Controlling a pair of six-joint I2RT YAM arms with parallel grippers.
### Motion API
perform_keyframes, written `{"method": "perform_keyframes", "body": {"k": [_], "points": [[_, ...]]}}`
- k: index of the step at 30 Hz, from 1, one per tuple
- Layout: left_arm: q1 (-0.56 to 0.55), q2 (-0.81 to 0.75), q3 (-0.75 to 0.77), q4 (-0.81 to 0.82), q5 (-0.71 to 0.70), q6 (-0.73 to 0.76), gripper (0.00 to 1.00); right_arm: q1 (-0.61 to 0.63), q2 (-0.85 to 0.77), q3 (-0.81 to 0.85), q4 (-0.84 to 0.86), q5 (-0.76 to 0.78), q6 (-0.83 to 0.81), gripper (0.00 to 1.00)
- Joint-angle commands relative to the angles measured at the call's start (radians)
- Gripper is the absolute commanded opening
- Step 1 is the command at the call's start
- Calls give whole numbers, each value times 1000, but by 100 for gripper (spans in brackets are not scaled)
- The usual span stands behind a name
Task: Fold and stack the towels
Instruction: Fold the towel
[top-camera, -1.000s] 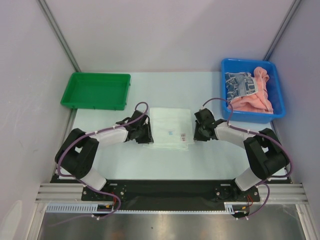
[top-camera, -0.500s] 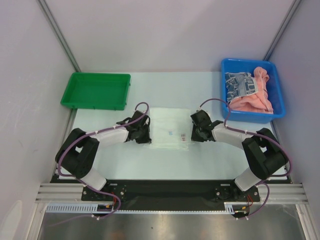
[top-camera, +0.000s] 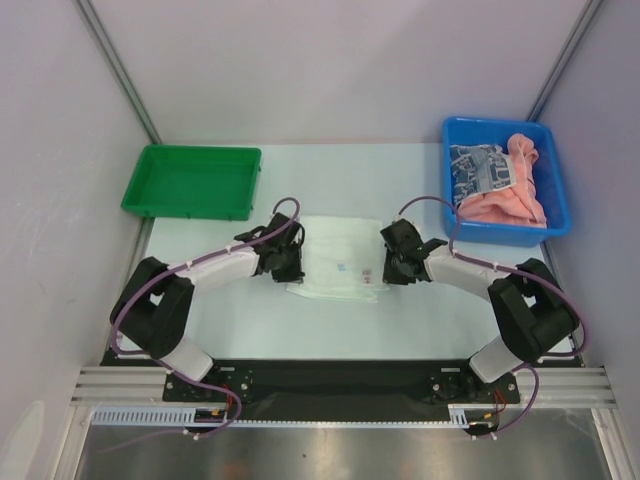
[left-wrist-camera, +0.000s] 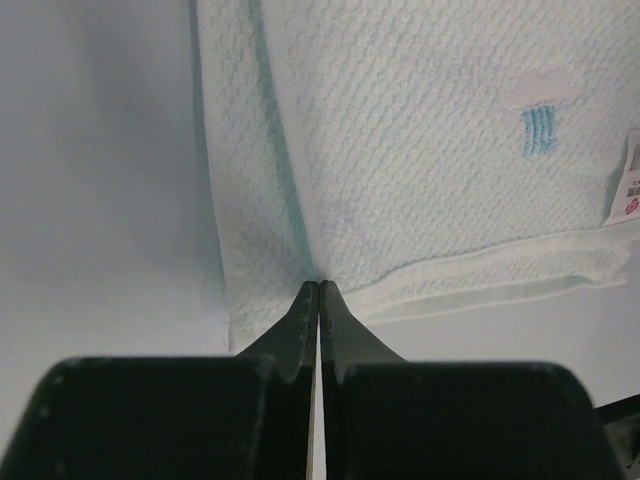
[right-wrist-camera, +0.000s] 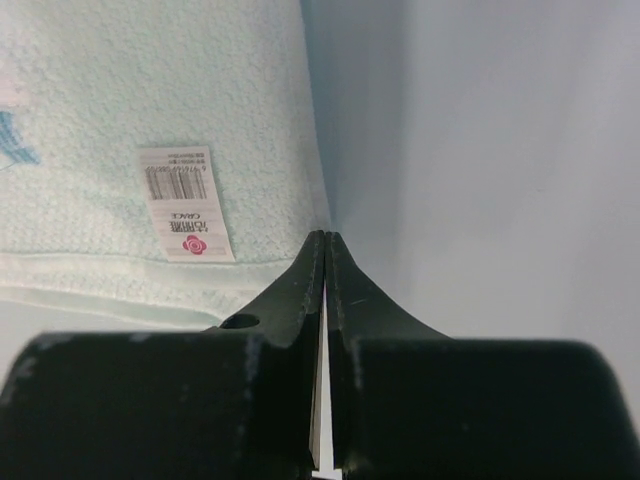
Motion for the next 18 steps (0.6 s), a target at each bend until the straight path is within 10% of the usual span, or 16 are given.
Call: {"method": "perform_keyframes", "body": {"k": [1, 18], "points": [[-8, -52, 58, -59, -17, 9, 0, 6, -48, 53, -48, -35, -20, 0], [-6, -96, 101, -228, -132, 52, 0, 11, -157, 42, -49, -164, 32, 0]]}}
